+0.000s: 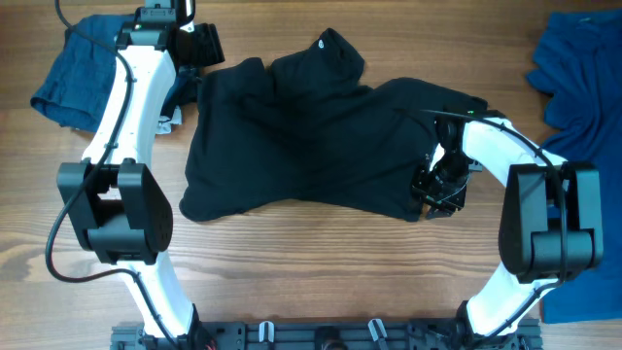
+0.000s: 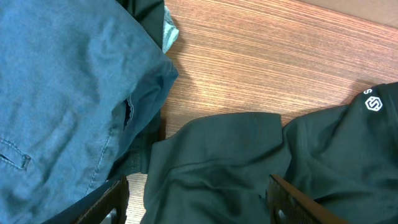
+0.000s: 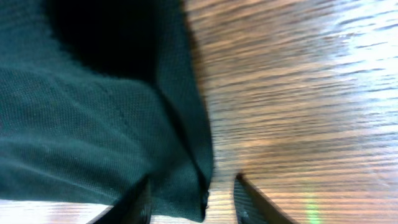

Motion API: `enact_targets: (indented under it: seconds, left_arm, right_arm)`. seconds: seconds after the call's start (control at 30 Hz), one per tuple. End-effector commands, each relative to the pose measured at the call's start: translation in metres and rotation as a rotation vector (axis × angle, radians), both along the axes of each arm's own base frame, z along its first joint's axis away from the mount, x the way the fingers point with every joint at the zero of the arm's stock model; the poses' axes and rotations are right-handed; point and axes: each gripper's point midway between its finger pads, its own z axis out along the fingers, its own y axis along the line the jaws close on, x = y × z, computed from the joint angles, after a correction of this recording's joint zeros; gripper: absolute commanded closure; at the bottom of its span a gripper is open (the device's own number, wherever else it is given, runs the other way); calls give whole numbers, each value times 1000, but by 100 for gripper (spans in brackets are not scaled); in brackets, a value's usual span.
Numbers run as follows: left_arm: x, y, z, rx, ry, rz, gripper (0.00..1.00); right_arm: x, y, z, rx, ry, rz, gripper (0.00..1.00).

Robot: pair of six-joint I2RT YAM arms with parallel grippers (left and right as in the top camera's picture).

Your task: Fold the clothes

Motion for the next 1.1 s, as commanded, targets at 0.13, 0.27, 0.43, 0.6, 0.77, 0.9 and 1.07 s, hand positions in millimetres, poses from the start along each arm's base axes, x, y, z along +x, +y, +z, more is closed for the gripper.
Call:
enact_targets:
  seconds: [0.13,0.27,0.43,0.6,0.77,0.9,1.07]
  left_arm:
    - [-1,2,-9,8,20,-4,28]
    - [-3,2,-10,9,26,-4,28]
    - [-3,2,-10,8,27,-4,28]
    - [-3,2,-10,8,27,-4,28]
    - [-3,2,-10,8,28,-4,28]
    - [-3,1,-10,0,30,0,28]
    - [-3,-4,-10,-39,31,12,29]
  right_arm:
    - [-8,10,-1,51,25,-17,94]
    - [-10,-11,-5,-57,30,9,96]
    - [-44,-83,8,-400,186,-57,96]
    - [-47,-114,6,-390,201,-243,96]
    - [-49,-138,3,-314,192,-376,96]
    - [-44,-157,3,-273,158,-466,96]
    - [-33,-175,18,-285,86,-530,96]
